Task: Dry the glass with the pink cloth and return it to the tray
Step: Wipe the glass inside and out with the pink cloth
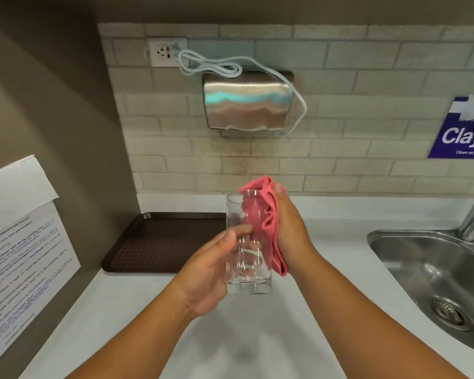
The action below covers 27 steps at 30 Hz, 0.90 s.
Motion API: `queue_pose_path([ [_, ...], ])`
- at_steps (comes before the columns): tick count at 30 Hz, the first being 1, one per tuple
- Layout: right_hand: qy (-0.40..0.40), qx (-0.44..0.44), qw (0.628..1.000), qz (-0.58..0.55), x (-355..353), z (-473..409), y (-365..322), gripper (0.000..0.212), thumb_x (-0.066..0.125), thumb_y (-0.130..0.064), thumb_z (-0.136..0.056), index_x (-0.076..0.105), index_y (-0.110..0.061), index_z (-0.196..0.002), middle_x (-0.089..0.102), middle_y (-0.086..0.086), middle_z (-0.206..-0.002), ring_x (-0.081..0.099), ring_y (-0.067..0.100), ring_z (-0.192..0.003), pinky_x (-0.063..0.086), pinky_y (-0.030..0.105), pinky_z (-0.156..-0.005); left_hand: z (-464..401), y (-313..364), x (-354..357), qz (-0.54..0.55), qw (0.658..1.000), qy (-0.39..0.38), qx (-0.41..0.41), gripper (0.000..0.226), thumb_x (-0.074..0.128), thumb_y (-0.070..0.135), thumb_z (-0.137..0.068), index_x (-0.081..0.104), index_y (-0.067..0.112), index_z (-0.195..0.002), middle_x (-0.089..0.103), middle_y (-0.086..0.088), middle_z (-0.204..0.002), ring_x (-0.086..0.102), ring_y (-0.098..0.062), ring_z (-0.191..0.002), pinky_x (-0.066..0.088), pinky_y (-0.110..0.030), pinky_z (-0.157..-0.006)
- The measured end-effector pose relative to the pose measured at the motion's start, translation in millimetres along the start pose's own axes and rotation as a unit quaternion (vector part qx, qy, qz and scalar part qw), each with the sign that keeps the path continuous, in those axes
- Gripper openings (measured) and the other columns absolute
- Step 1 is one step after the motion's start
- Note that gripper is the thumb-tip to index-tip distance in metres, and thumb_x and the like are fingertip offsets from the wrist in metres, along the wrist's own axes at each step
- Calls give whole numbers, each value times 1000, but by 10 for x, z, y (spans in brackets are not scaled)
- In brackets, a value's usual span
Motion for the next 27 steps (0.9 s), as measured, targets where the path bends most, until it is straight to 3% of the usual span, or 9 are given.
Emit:
queue_pose_path([
  [6,-3,34,999,-20,221,330,433,48,43,-57,-109,67,-26,-138,82,-4,-116,79,14,-106,61,38,-89,-158,352,2,-48,998,30,35,75,73,58,-80,69,13,-139,71,-14,-117,72,-25,-98,64,-39,-77],
  [8,-19,-16,1000,17,253,438,469,54,47,-69,-101,45,-54,-153,76,-25,-120,76,2,-109,63,33,-90,-153,326,-32,-77,995,53,30,64,71,59,-83,73,18,-133,75,-11,-117,74,-21,-95,61,-33,-72],
  [11,-38,-50,996,63,252,491,367,58,53,-68,-93,22,-87,-138,54,-44,-129,73,5,-117,64,36,-96,-136,236,-58,-78,995,61,17,61,71,58,-86,74,19,-132,78,-14,-127,73,-29,-109,60,-42,-89],
  [15,-49,-99,990,89,204,326,192,67,59,-56,-98,20,-76,-149,48,-40,-137,64,-4,-126,56,25,-104,-120,208,-25,-78,996,26,29,47,63,44,-97,73,16,-134,84,-8,-109,79,-17,-96,61,-33,-84],
  [17,-37,-93,991,90,164,205,84,58,59,-53,-102,32,-66,-152,59,-25,-137,68,2,-120,58,28,-101,-105,183,-2,-57,998,5,21,47,63,38,-100,69,16,-140,79,-12,-127,77,-23,-113,64,-39,-94],
  [19,-29,-70,994,78,130,103,-21,31,59,-55,-102,55,-64,-131,75,-17,-117,76,7,-103,61,27,-86,-89,128,14,-37,999,-12,7,54,62,43,-97,66,17,-144,71,-18,-142,68,-34,-130,56,-51,-109],
  [21,-24,-43,998,47,101,47,-87,14,57,-59,-101,65,-57,-112,80,-11,-99,79,9,-85,60,23,-70,-77,101,31,-5,1000,-24,-7,58,66,49,-90,70,17,-139,74,-19,-132,73,-36,-119,59,-54,-101],
  [24,-15,4,998,-63,83,29,-104,35,49,-59,-105,69,-32,-114,78,9,-88,71,28,-68,59,37,-57,-74,58,-2,61,997,-46,-18,59,79,50,-84,74,11,-128,76,-15,-111,76,-30,-98,62,-46,-83],
  [27,-5,16,997,-74,111,98,-49,44,45,-69,-100,69,-37,-118,75,14,-95,69,29,-62,56,39,-61,-111,76,-21,67,996,-54,-10,65,88,53,-79,76,10,-126,77,-14,-110,76,-29,-98,62,-46,-85],
])
Point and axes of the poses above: each hand's wrist, its own z-axis away from the middle knuckle, its own x-axis out of the palm, y = z × x, the point moved 2 cm from there along -z, towards the middle knuckle
